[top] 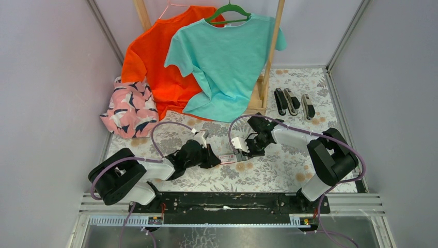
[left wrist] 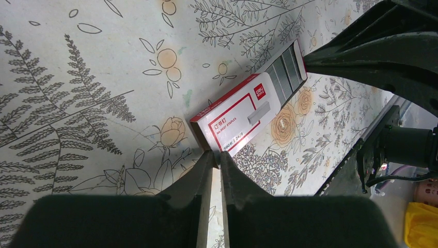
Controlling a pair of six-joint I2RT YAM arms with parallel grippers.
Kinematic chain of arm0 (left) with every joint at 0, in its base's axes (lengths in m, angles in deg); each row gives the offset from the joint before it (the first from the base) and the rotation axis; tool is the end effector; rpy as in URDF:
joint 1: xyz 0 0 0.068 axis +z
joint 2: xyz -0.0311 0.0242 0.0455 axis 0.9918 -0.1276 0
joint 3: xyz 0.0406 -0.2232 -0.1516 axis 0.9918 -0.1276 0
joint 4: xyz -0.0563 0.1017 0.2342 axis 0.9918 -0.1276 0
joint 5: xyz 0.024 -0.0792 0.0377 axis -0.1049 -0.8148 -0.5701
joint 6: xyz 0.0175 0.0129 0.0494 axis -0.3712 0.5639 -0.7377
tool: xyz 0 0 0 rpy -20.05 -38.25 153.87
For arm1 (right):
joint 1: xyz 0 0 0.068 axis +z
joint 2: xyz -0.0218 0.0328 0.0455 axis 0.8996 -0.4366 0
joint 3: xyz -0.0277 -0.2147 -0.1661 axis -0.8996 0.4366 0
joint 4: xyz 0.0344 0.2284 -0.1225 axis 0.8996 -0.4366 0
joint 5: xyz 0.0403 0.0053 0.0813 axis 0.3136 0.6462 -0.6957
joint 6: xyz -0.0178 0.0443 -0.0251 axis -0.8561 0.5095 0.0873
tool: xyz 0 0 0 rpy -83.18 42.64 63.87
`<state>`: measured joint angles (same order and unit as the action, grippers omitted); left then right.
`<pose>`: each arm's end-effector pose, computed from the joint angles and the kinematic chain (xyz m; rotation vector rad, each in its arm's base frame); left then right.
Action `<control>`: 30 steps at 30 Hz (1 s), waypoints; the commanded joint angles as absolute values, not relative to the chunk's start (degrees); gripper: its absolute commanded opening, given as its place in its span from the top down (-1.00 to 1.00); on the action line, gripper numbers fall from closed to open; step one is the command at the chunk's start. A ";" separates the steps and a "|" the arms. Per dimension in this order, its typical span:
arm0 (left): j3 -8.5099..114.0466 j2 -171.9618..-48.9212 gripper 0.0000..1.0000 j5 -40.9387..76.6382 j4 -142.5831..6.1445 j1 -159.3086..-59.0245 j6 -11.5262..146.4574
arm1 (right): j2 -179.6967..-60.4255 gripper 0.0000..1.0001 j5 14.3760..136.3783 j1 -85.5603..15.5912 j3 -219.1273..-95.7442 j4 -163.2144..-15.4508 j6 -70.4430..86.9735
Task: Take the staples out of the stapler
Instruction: Close the staple box at the center of the board.
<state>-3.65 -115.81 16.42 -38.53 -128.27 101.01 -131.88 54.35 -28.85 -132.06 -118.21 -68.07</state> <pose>0.1545 -0.1662 0.1176 0.1174 2.3502 -1.0437 0.2241 0.1793 0.1553 -2.1666 1.5343 0.5248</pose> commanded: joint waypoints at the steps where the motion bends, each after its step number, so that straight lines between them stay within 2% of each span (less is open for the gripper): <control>1: -2.97 -116.70 0.68 15.44 -34.93 -128.11 101.23 | -131.49 0.82 50.85 -27.71 -132.87 -118.24 -67.19; 30: -2.61 -117.84 0.69 14.88 -34.12 -128.11 101.41 | -131.04 0.82 48.93 -27.28 -132.62 -118.33 -67.20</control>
<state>-3.65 -117.01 16.09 -36.81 -128.21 101.32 -131.88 53.39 -28.60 -132.06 -118.89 -67.85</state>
